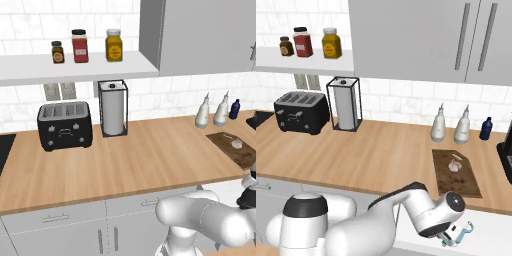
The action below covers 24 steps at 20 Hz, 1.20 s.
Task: Place the appropriate cutting tool for cutting the garlic skin on the cutting board.
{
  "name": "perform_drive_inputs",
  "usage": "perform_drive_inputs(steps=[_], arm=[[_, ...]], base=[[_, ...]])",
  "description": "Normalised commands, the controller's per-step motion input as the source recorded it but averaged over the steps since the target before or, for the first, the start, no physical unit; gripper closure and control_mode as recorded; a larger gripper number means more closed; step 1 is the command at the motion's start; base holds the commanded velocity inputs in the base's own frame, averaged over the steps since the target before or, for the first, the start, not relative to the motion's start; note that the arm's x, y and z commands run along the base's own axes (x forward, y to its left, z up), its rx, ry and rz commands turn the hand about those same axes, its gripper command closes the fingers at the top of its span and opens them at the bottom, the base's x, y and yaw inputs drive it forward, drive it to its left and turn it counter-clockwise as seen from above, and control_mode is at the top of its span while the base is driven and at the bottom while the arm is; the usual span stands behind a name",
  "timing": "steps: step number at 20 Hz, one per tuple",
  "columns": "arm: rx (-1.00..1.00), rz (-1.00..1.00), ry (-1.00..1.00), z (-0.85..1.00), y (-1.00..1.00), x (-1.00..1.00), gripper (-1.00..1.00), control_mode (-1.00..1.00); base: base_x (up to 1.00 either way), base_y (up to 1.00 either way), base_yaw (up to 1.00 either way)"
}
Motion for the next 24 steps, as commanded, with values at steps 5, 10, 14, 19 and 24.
perform_drive_inputs(steps=[5,10,14,19,24], arm=[[-0.04,0.01,0.00,-0.16,-0.02,0.05,-1.00,-1.00],[0.00,0.02,0.01,-0.27,-0.27,0.07,-1.00,-1.00],[0.00,0.03,0.03,-0.19,-0.39,0.14,-1.00,-1.00],[0.00,0.03,0.11,-0.17,-0.15,0.17,-1.00,-1.00],[-0.05,0.01,0.11,-0.25,0.00,0.01,-1.00,-1.00]], base=[[0.00,0.00,0.00],[0.00,0.00,0.00],[0.00,0.00,0.00],[0.00,0.00,0.00],[0.00,0.00,0.00]])
